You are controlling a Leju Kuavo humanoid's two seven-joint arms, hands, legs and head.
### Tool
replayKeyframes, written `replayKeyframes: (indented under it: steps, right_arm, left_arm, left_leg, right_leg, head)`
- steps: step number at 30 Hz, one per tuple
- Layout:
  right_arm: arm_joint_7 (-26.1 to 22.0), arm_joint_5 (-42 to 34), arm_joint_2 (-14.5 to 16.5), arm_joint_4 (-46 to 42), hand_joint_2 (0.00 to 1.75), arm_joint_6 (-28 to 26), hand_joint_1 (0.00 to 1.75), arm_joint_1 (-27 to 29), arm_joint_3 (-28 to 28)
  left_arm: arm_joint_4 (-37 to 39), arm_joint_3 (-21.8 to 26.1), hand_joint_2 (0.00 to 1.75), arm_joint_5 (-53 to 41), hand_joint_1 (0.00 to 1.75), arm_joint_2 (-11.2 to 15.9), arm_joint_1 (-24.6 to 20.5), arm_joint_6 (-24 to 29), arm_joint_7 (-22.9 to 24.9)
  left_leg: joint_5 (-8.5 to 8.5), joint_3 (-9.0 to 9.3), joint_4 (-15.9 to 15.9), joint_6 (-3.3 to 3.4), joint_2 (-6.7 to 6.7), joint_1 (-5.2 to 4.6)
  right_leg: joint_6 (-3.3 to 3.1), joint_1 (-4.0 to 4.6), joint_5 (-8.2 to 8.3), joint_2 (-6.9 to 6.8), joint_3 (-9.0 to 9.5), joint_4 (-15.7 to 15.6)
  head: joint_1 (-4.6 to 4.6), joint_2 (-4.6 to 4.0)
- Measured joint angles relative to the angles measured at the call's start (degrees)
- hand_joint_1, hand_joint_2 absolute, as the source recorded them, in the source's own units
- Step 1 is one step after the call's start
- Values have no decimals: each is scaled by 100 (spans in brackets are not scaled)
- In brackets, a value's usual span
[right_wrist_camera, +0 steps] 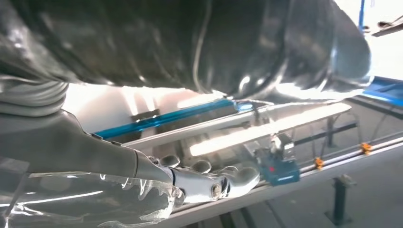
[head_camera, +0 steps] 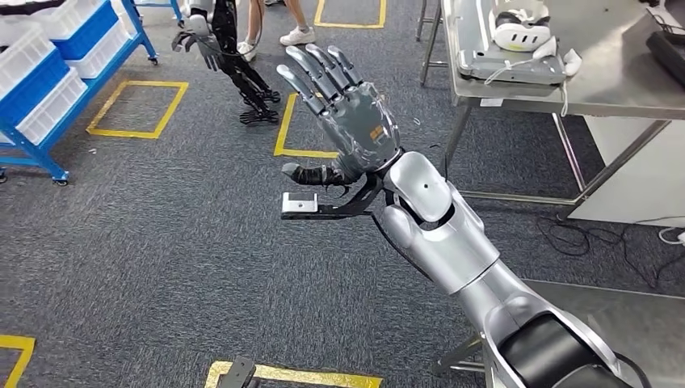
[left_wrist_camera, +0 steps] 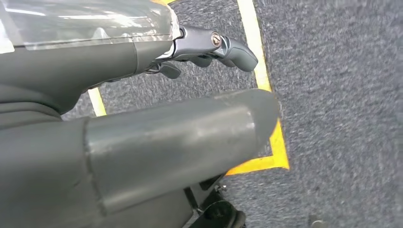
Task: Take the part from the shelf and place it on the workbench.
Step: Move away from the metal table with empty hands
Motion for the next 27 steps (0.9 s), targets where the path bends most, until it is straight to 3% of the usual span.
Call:
replayKeyframes:
  steps: [2, 3, 6, 8, 10, 11, 13, 15, 16, 17, 20, 23, 25, 27]
  right_arm:
    - [1, 0, -2, 7, 0, -1, 0, 7, 24]
    - [1, 0, -2, 8, 0, -1, 0, 7, 36]
    - [1, 0, -4, 9, 0, -7, 0, 2, 44]
    - [0, 3, -8, 16, 0, -17, 0, 1, 45]
    - [-1, 7, -9, 30, 0, -27, 0, 0, 46]
    - [-1, 8, -9, 36, 0, -30, 0, -3, 46]
    - [-8, 9, -12, 49, 0, -48, 0, -12, 46]
    - [-16, 9, -28, 75, 0, -69, 0, -7, 46]
    - [-17, 9, -38, 94, 0, -73, 0, 0, 46]
    - [-19, 9, -47, 112, 0, -74, 0, 5, 46]
    - [-19, 9, -52, 138, 0, -74, 0, 5, 46]
    - [-19, 9, -53, 139, 0, -74, 0, 2, 46]
    - [-20, 9, -53, 140, 0, -74, 0, -4, 46]
    - [-20, 11, -56, 150, 0, -77, 0, -14, 46]
  left_arm:
    - [0, 0, 0, 1, 0, 1, 10, 4, 4]
    - [0, 0, 0, 1, 0, 1, 16, 8, 7]
    - [0, -1, 0, 2, 0, 2, 9, 18, 9]
    - [0, -3, 0, 2, 0, 1, -4, 24, 11]
    - [0, -5, 0, 5, 0, 4, 5, 31, 15]
    - [0, -5, 0, 7, 0, 5, 12, 34, 16]
    - [0, -6, 0, 13, 0, 7, 5, 41, 22]
    - [0, -7, 0, 15, 0, 7, -20, 46, 27]
    - [0, -7, 0, 15, 0, 7, -26, 48, 32]
    - [0, -7, 0, 15, 0, 7, -26, 48, 37]
    - [0, -7, 0, 15, 0, 7, -19, 48, 48]
    - [0, -7, 0, 15, 0, 7, -20, 48, 49]
    - [0, -7, 0, 15, 0, 5, -24, 48, 50]
    - [0, -7, 0, 15, 0, -1, -27, 49, 54]
  left_leg:
    - [-61, -195, 358, -39, 50, 34]
    - [61, -125, 214, -50, 77, 45]
    - [532, 453, -881, -24, 345, 24]
    - [574, 603, -1183, 51, 429, -25]
    - [584, 606, -1212, 138, 307, -36]
    - [594, 619, -1237, 172, 245, -31]
    - [613, 649, -1281, 250, 140, -8]
    - [607, 650, -1278, 291, 22, -13]
    - [601, 651, -1269, 298, -53, -16]
    - [595, 652, -1258, 300, -132, -18]
    - [580, 654, -1227, 296, -278, -18]
    - [576, 657, -1218, 294, -309, -17]
    - [564, 660, -1201, 280, -375, -14]
    - [563, 623, -1182, 210, -532, -1]
  right_leg:
    - [4, 9, -30, -154, 15, 7]
    - [14, 9, -50, -228, 26, 14]
    - [81, 28, -135, -413, 76, 52]
    - [141, 59, -178, -513, 97, 64]
    - [201, 59, -210, -600, 118, 58]
    - [229, 44, -251, -553, 117, 92]
    - [267, 7, -480, -278, -41, 459]
    - [273, -4, -806, -12, -430, 1213]
    - [276, -4, -887, 34, -621, 1531]
    - [275, -4, -857, 53, -735, 1673]
    - [261, -6, -556, 64, -723, 1467]
    - [254, -7, -439, 74, -653, 1295]
    - [239, -13, -204, 150, -480, 883]
    - [214, -18, -35, 341, -271, 378]
  head:
    - [-1, 0]
    - [-1, 0]
    - [0, 0]
    - [5, 0]
    - [9, 0]
    - [10, 0]
    - [11, 0]
    - [12, 0]
    - [12, 0]
    - [11, 0]
    - [10, 0]
    - [11, 0]
    - [12, 0]
    - [11, 0]
